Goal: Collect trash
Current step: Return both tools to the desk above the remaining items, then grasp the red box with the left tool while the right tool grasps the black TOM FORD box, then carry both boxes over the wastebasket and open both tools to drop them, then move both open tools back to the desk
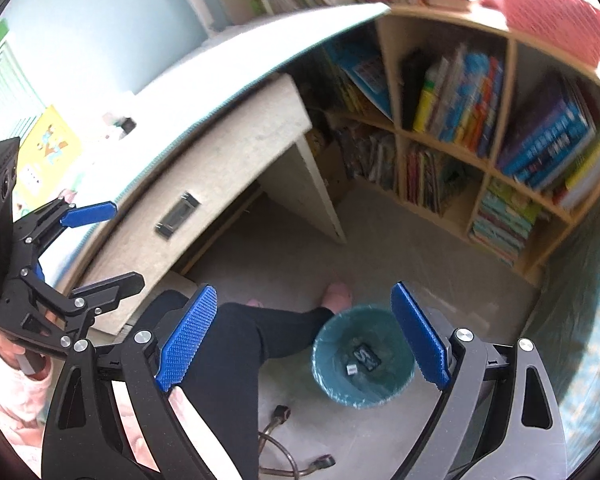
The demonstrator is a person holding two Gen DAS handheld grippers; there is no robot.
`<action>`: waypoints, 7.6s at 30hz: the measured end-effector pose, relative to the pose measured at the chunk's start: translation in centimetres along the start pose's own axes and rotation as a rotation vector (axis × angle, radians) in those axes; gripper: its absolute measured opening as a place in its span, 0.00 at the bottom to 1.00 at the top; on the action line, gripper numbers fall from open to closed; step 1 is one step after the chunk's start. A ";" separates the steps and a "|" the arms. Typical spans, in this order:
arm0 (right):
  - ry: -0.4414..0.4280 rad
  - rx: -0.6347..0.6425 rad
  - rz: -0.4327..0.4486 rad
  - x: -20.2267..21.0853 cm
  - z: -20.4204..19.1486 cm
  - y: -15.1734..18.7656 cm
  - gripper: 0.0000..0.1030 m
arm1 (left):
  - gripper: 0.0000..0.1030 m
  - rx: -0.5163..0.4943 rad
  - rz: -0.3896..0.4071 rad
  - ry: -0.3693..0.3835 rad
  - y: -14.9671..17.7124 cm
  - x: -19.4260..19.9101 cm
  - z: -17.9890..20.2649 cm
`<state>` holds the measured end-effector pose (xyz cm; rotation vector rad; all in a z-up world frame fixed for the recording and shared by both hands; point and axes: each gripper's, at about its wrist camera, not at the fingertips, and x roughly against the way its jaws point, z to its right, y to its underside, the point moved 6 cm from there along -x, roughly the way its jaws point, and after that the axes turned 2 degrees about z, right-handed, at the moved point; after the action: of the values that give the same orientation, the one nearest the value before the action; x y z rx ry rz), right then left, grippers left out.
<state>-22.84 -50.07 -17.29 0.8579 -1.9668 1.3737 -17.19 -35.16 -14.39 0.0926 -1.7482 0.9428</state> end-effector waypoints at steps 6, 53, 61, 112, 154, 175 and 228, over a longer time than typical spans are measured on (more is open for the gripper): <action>-0.049 0.125 0.037 -0.1 -4.8 -4.2 0.86 | 0.93 0.044 0.056 -0.081 -0.5 3.6 -4.5; -0.118 0.564 -0.049 -16.6 -28.9 -17.7 0.85 | 0.93 0.517 -0.040 -0.303 11.4 5.6 -29.8; -0.093 0.582 -0.076 -18.7 -29.2 -17.8 0.66 | 0.92 0.565 -0.019 -0.273 11.9 5.4 -30.8; -0.066 0.477 -0.011 -12.2 -22.1 -16.3 0.26 | 0.66 0.410 0.039 -0.262 8.7 6.2 -25.2; 0.140 0.128 0.046 3.5 0.6 -2.0 0.26 | 0.66 0.020 0.053 -0.063 0.2 2.3 -1.4; 0.147 -0.023 -0.057 3.0 6.3 7.5 0.26 | 0.66 -0.163 -0.056 0.050 0.8 -3.7 9.1; 0.080 -0.106 -0.132 -1.7 7.4 9.1 0.68 | 0.92 -0.201 -0.180 0.138 4.1 -9.4 11.4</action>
<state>-29.63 -54.47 -26.00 0.8540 -1.8696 1.1999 -24.28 -43.06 -25.49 0.0524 -1.6660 0.6255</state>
